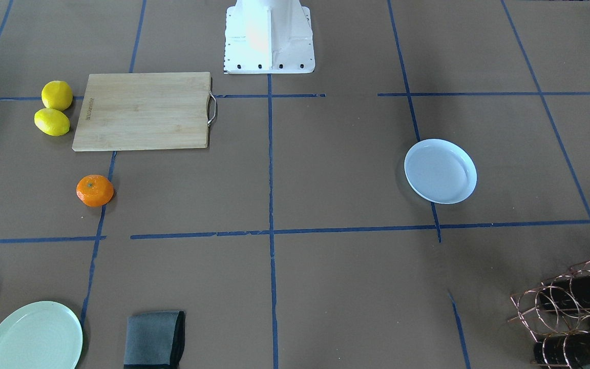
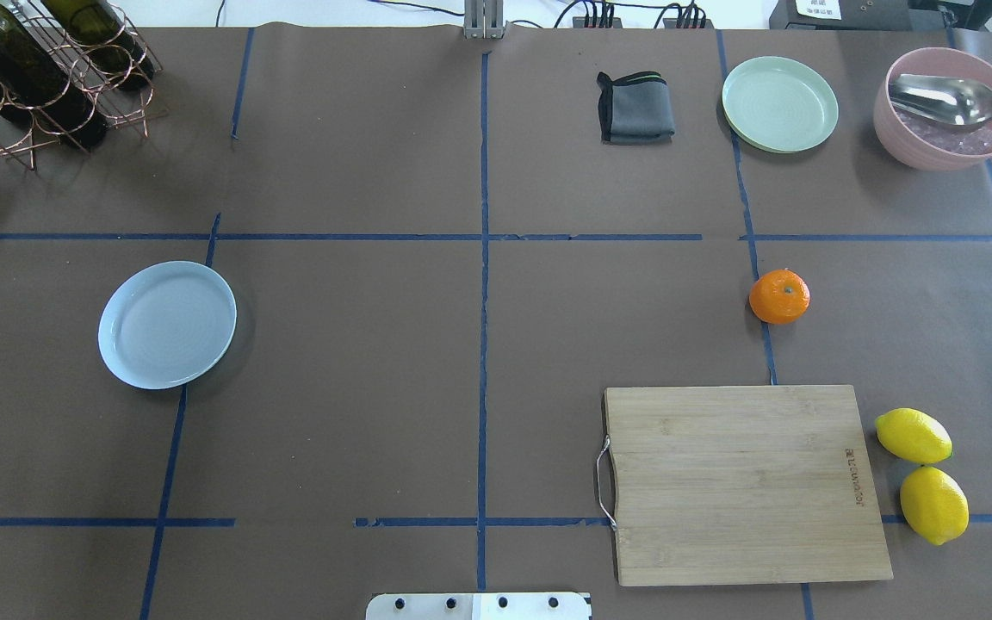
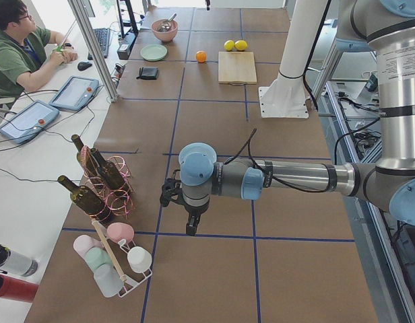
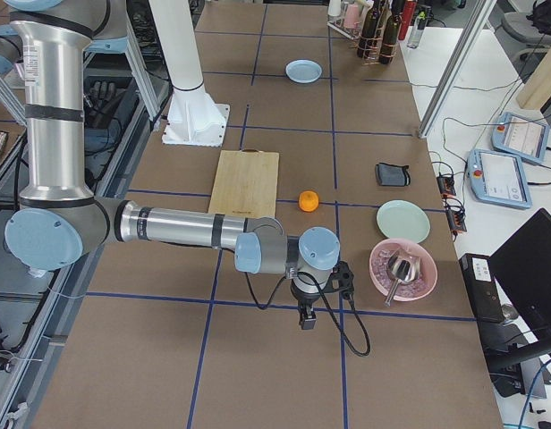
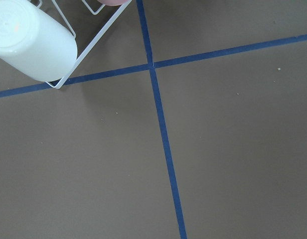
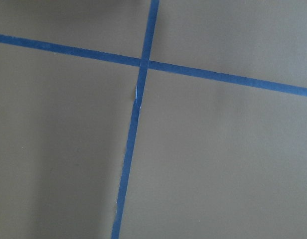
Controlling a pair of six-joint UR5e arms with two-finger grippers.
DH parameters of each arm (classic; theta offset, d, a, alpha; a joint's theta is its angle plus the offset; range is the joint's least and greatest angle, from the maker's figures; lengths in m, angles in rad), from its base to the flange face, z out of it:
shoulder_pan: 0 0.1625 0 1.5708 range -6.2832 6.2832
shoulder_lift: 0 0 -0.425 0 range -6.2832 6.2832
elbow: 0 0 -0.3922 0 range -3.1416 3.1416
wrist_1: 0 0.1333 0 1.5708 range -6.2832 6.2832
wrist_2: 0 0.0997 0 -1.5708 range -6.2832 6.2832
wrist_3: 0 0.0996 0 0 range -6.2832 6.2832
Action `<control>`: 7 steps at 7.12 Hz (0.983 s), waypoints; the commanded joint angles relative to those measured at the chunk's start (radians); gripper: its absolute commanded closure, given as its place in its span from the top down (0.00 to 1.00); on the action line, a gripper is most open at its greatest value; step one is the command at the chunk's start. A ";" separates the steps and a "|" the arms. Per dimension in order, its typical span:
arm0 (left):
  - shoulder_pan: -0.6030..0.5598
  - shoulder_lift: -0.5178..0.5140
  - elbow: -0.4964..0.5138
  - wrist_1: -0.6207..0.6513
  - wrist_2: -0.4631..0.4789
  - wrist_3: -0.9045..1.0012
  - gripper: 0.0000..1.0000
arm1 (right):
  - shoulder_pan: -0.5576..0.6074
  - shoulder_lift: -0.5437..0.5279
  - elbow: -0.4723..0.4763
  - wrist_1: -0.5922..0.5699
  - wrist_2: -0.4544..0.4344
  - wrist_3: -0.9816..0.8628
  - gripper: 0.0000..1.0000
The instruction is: Pick orange to plate
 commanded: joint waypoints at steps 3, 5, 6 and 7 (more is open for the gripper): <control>0.000 0.000 -0.013 -0.003 -0.003 0.000 1.00 | 0.000 -0.002 0.032 0.000 0.000 0.000 1.00; 0.005 -0.003 -0.013 -0.069 0.005 -0.003 1.00 | -0.023 0.000 0.041 0.000 0.012 0.000 1.00; 0.006 -0.041 -0.005 -0.127 0.007 -0.005 1.00 | -0.026 0.000 0.092 0.000 0.017 0.000 1.00; 0.006 -0.076 0.004 -0.174 0.000 -0.009 1.00 | -0.026 0.000 0.162 0.002 0.012 0.000 1.00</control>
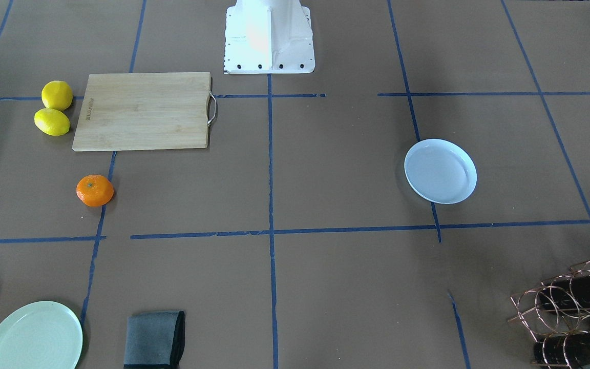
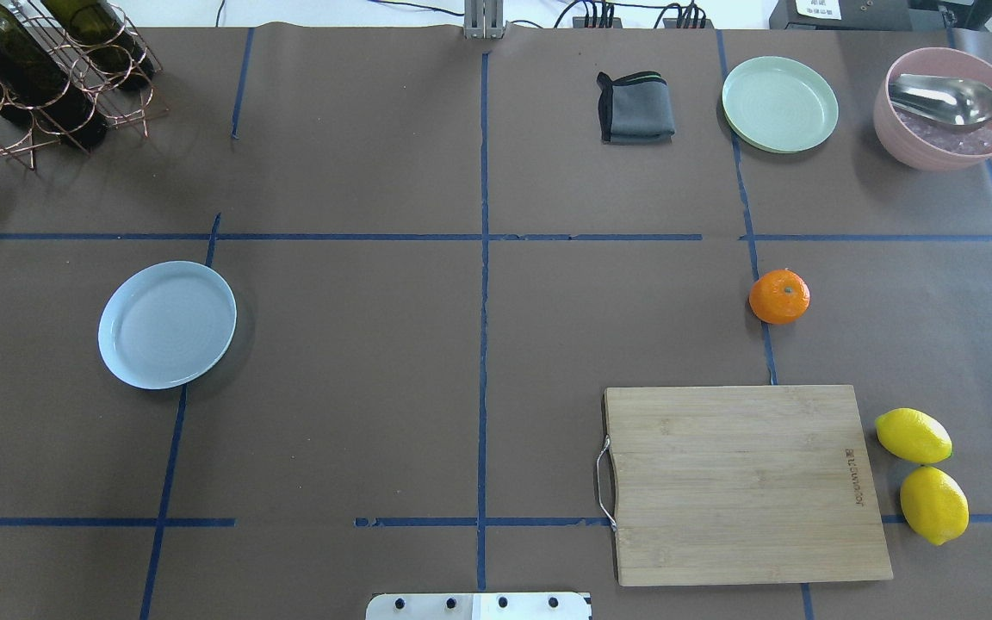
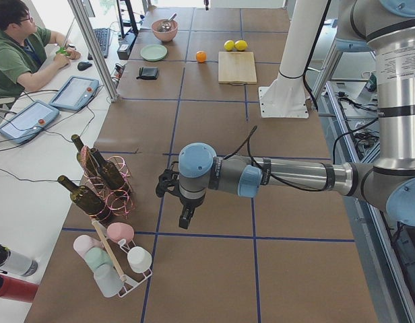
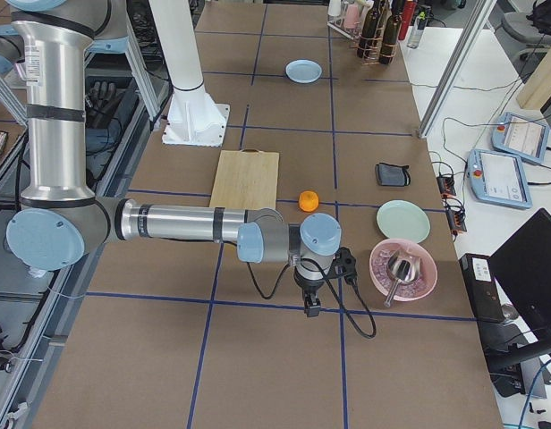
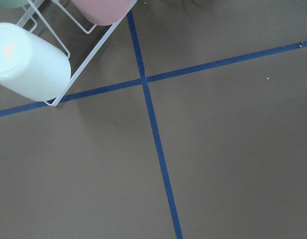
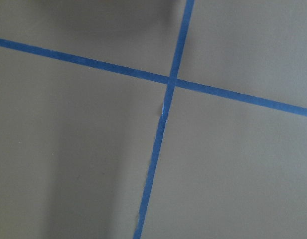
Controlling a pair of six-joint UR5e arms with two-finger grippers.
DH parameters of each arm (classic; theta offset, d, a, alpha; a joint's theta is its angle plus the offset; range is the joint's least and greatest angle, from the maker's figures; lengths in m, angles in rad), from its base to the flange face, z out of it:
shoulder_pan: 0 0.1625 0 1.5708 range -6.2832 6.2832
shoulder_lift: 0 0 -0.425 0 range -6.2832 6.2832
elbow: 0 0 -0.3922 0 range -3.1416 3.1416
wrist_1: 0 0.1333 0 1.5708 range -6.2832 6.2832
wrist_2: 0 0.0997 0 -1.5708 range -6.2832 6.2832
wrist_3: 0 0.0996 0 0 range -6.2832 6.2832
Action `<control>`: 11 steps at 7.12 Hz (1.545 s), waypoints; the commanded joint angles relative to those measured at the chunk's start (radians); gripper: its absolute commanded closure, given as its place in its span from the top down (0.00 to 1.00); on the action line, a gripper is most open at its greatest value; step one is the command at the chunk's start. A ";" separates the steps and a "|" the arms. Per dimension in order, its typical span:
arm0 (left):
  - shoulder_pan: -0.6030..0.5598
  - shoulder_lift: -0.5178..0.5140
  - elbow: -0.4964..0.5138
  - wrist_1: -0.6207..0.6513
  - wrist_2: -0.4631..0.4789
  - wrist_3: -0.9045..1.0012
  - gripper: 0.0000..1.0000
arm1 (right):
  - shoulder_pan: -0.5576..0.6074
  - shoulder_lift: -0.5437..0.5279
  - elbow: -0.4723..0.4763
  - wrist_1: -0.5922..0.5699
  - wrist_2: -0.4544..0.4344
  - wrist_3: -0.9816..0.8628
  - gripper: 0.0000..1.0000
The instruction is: Pick orange to plate
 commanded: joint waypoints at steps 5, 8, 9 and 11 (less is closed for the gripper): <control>0.059 -0.121 0.080 -0.530 -0.005 -0.184 1.00 | -0.003 0.023 0.090 0.156 0.002 0.074 1.00; 0.388 -0.108 0.085 -0.664 0.162 -0.630 1.00 | -0.003 0.025 0.084 0.175 0.002 0.074 1.00; 0.482 -0.107 0.091 -0.669 0.295 -0.755 1.00 | -0.003 0.025 0.084 0.175 0.002 0.074 1.00; 0.580 -0.095 0.097 -0.704 0.350 -0.945 0.90 | -0.003 0.023 0.084 0.175 0.004 0.074 1.00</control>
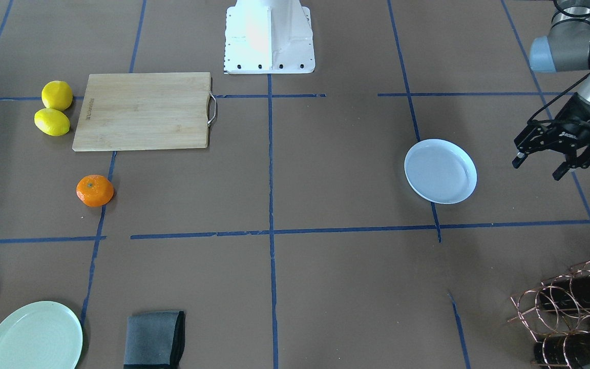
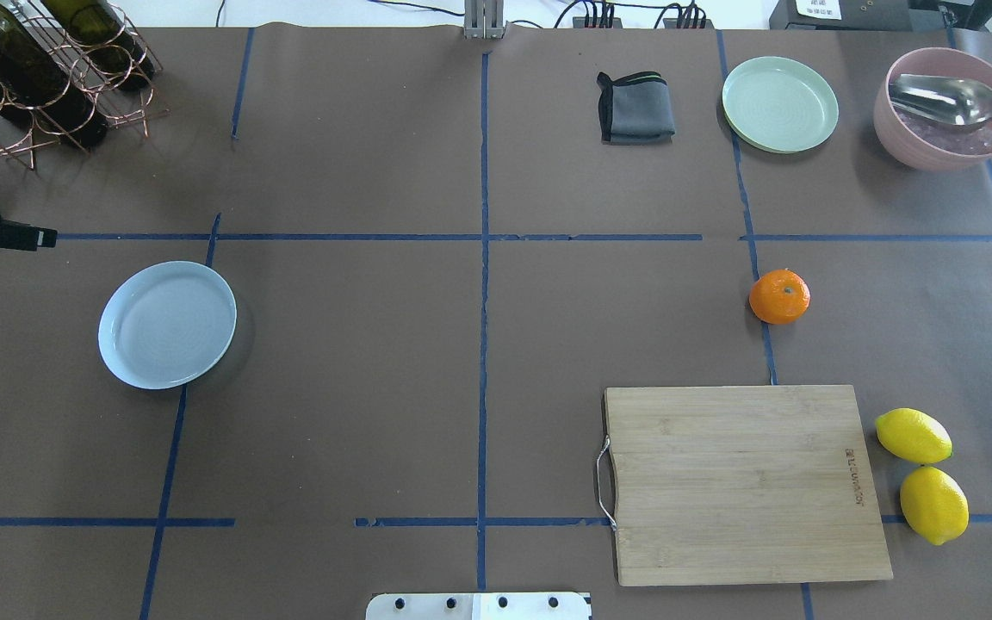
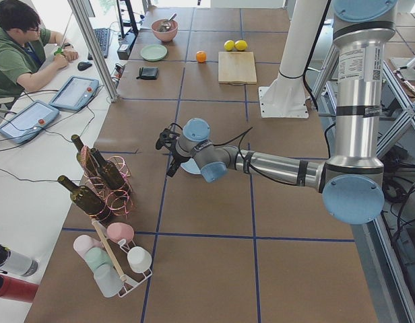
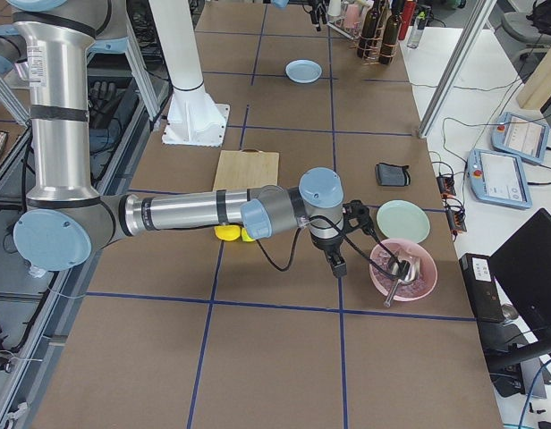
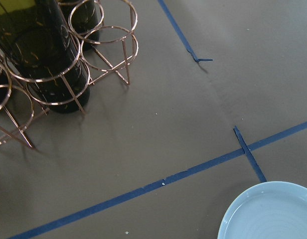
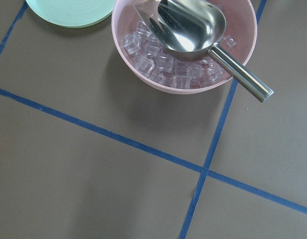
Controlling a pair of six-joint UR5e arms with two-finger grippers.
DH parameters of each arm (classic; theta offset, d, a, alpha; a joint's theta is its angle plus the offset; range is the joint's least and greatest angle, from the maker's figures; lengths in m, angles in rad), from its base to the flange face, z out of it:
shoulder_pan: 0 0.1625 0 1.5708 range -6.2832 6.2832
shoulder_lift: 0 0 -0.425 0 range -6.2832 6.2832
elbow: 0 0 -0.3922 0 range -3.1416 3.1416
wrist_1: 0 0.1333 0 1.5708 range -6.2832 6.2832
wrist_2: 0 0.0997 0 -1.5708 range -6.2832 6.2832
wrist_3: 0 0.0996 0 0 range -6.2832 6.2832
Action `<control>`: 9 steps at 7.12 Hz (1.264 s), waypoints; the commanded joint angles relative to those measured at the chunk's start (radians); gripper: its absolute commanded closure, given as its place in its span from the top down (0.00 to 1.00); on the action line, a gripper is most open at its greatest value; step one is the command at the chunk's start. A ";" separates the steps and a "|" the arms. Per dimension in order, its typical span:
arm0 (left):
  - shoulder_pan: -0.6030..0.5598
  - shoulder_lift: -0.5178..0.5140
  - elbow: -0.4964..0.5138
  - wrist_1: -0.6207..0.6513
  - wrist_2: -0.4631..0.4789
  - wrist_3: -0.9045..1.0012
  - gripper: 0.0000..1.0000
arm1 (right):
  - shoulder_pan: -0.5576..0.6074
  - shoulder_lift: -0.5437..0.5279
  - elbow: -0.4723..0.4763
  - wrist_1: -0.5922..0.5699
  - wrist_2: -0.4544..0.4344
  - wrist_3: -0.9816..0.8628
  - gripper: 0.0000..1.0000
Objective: Pick orange to plate
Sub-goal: 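Reach the left gripper down to the rim of the white plate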
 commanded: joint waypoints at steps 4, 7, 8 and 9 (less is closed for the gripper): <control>0.282 0.022 0.040 -0.085 0.279 -0.370 0.78 | 0.000 -0.001 -0.002 0.000 0.000 0.000 1.00; 0.318 0.024 0.067 -0.085 0.314 -0.368 0.58 | 0.000 -0.001 -0.003 0.000 0.000 0.000 1.00; 0.318 0.024 0.068 -0.085 0.315 -0.368 0.28 | 0.000 -0.001 -0.003 0.000 0.000 0.000 1.00; 0.318 0.024 0.068 -0.085 0.315 -0.365 0.00 | 0.000 -0.001 -0.003 0.000 0.000 0.000 1.00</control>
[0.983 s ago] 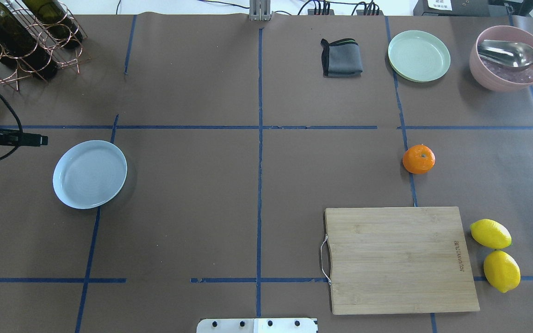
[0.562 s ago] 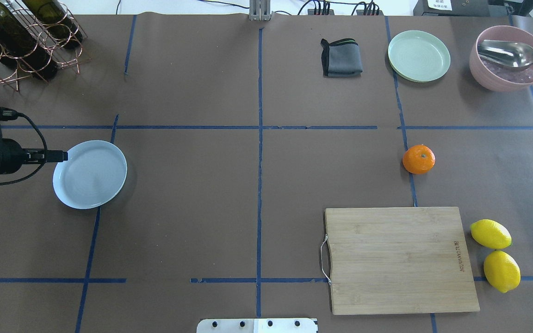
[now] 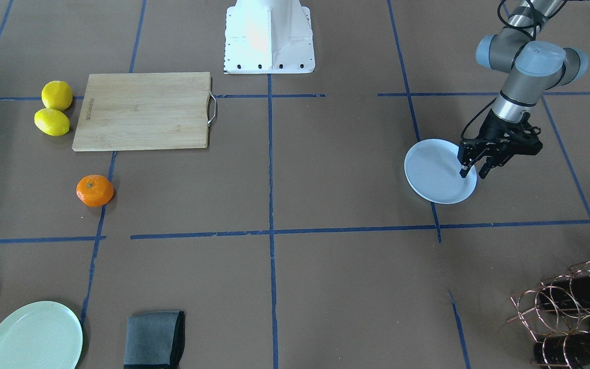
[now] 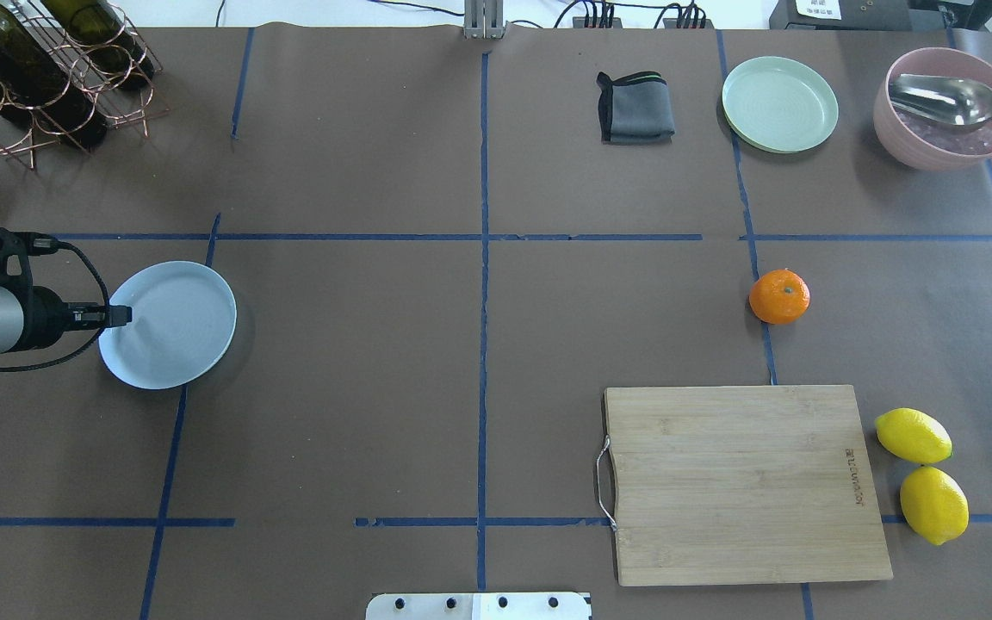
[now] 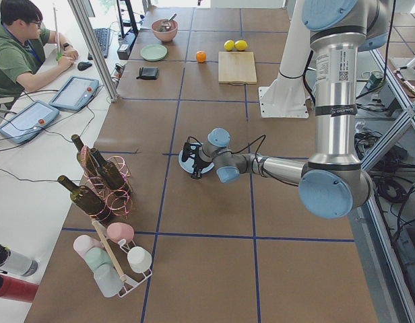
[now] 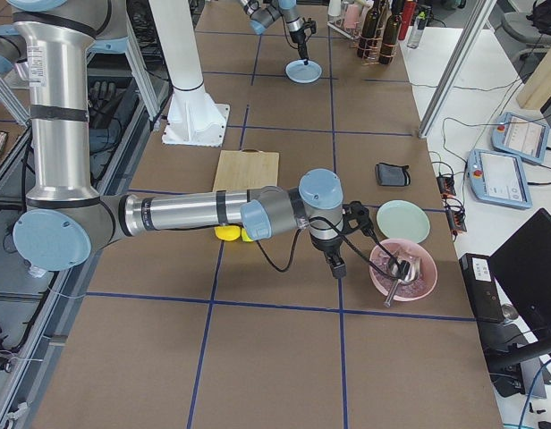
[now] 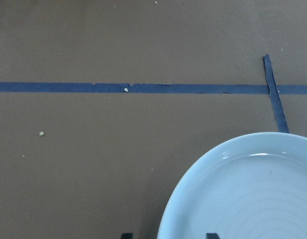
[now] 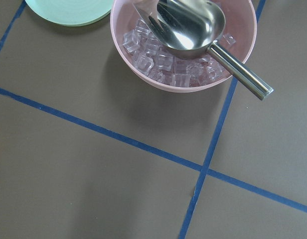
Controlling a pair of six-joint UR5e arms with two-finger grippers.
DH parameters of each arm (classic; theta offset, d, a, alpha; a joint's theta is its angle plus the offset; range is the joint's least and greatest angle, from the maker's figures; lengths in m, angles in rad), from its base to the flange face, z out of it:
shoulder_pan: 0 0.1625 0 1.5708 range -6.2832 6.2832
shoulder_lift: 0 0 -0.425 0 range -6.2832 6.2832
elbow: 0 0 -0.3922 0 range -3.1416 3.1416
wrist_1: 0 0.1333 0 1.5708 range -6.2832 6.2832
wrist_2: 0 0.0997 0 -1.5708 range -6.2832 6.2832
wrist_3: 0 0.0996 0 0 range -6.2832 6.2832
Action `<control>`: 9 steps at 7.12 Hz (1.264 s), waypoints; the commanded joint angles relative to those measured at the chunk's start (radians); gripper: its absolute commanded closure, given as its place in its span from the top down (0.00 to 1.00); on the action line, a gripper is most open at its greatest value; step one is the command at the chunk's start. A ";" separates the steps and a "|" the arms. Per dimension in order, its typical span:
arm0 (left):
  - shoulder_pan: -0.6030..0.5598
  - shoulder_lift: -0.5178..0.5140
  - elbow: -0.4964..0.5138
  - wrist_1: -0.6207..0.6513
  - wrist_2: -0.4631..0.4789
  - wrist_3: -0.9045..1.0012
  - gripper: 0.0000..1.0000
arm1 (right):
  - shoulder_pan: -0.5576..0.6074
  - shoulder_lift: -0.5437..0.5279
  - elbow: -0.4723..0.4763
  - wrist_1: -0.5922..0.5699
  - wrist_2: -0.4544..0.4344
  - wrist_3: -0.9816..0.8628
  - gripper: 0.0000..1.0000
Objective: Pick orange to plate
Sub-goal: 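Slide the white plate with the left gripper toward the table center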
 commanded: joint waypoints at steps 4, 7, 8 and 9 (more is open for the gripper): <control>0.001 -0.014 -0.086 0.009 -0.009 0.012 0.00 | 0.000 0.000 0.001 0.000 0.000 0.000 1.00; 0.008 -0.200 -0.074 0.101 -0.008 -0.089 0.00 | 0.000 -0.002 0.001 0.000 0.003 0.000 1.00; 0.024 -0.307 -0.060 0.162 -0.008 -0.169 0.00 | 0.000 -0.002 0.001 0.000 0.003 0.000 1.00; 0.099 -0.415 -0.040 0.255 0.001 -0.256 0.00 | 0.000 -0.002 0.003 0.000 0.003 0.000 1.00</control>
